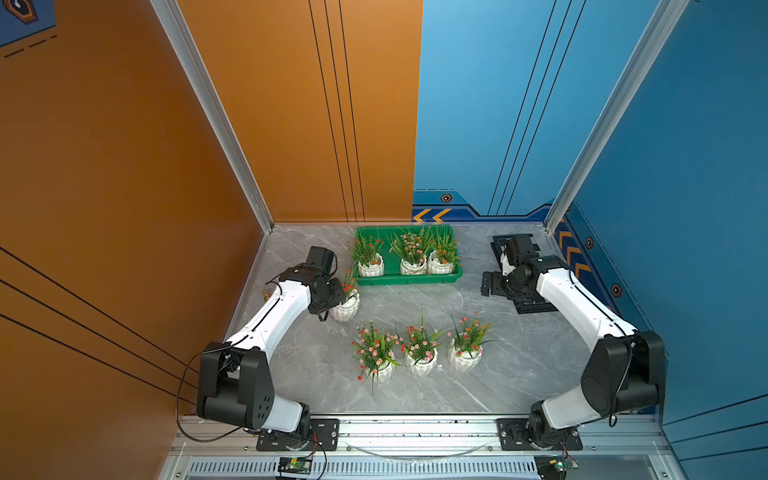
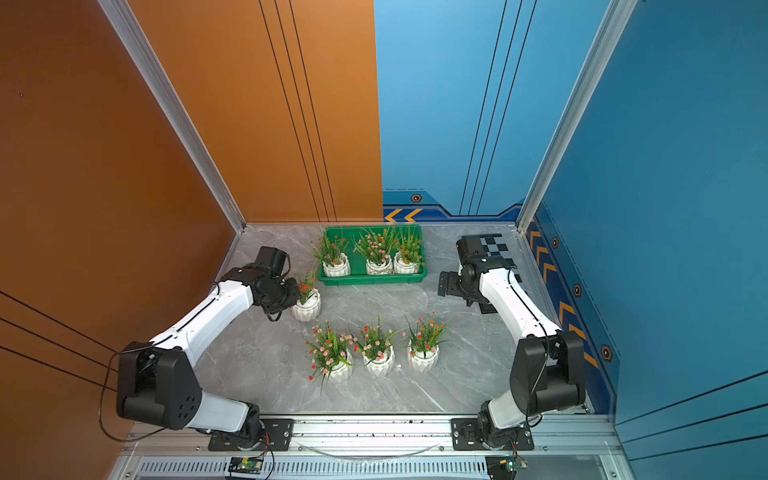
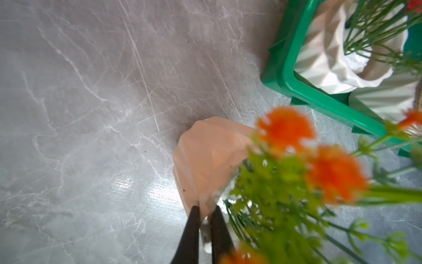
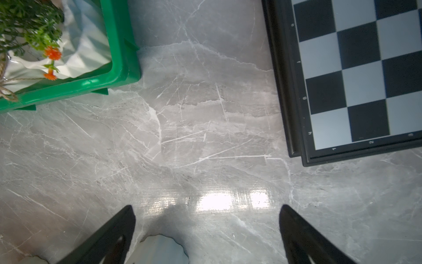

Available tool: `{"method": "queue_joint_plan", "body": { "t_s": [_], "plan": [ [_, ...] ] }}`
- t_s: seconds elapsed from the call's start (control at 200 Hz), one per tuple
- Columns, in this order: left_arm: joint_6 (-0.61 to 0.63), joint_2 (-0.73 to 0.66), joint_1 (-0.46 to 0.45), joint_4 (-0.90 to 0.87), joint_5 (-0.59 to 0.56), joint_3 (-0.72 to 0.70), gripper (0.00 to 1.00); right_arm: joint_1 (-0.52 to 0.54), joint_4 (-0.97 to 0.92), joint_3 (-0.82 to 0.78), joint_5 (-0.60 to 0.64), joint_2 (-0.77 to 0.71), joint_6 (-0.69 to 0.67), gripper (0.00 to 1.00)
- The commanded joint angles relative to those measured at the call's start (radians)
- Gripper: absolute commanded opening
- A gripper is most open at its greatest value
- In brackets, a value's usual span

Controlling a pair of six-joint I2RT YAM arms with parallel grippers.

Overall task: Put the potted gypsophila into the storage box
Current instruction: Pick up the baby's breath potted plant from the center of the board, then place the baby's breath potted plant at the storage box.

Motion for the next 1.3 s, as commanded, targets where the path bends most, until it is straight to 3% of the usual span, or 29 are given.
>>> {"method": "queue_joint_plan", "body": {
  "t_s": [0.0,0.711,1.296],
  "plan": [
    [0.013,-0.048,0.033,0.013,0.044,-0.003,0.00,0.000,0.004,-0.007,-0.009,0.003,0.001,0.99],
    [0.037,-0.001,0.202,0.047,0.130,0.065,0.00,0.001,0.007,-0.005,-0.010,0.016,-0.002,0.99],
    [0.056,0.218,0.253,0.056,0.165,0.357,0.00,-0.001,0.007,0.027,-0.018,0.071,-0.012,0.99]
  ]
}}
